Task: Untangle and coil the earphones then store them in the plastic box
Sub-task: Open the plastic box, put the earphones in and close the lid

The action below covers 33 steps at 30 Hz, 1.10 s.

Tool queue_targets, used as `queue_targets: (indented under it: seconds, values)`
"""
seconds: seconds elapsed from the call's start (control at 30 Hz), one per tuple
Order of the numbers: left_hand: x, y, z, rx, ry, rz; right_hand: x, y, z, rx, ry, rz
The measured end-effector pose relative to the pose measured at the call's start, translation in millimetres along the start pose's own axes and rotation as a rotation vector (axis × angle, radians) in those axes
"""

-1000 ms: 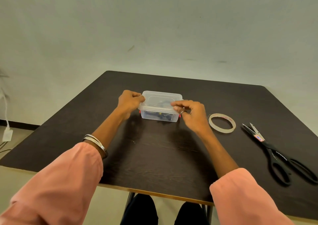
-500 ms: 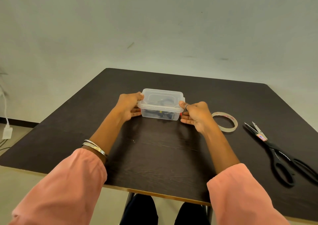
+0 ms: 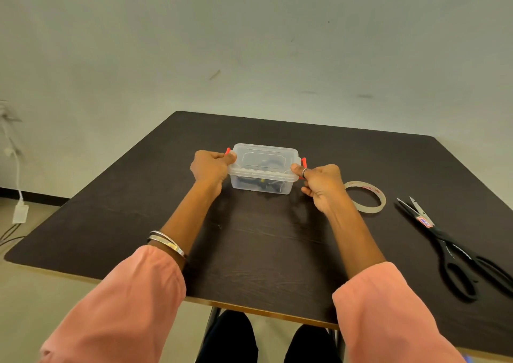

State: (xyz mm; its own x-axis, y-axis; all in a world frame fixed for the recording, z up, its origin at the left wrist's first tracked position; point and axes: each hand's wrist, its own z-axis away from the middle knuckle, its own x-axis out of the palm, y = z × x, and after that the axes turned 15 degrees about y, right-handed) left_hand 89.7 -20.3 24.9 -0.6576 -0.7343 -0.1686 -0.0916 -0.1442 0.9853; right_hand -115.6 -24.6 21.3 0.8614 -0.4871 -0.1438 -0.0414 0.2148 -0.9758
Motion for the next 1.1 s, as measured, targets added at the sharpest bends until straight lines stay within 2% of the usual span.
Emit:
queue_targets:
  seconds: [0.2,0.33,0.5,0.63,0.77,0.83,1.0,1.1]
  values:
    - [3,-3,12,0.251,0.08,-0.138,8,1,13,-0.266,0.098,0.184]
    - [2,-4,12,0.46,0.088,-0.305,14,-1,8,-0.428,0.088,0.373]
    - [-3,-6,14,0.502,0.072,-0.31,15,-3,7,-0.498,0.096,0.494]
    - [-3,-3,18,0.414,0.023,-0.27,13,-2,13,-0.496,0.146,0.44]
    - [-2,4,17,0.109,-0.112,-0.119,0,-7,21,-0.373,0.097,0.186]
    - [-1,11,20,0.012,-0.177,-0.023,-8,-12,21,-0.338,0.095,0.104]
    - [16,41,50,-0.022,-0.293,0.17,-41,-35,3,-0.25,0.11,-0.076]
    - [37,61,75,-0.122,-0.442,0.292,-74,-45,-17,-0.245,0.183,-0.128]
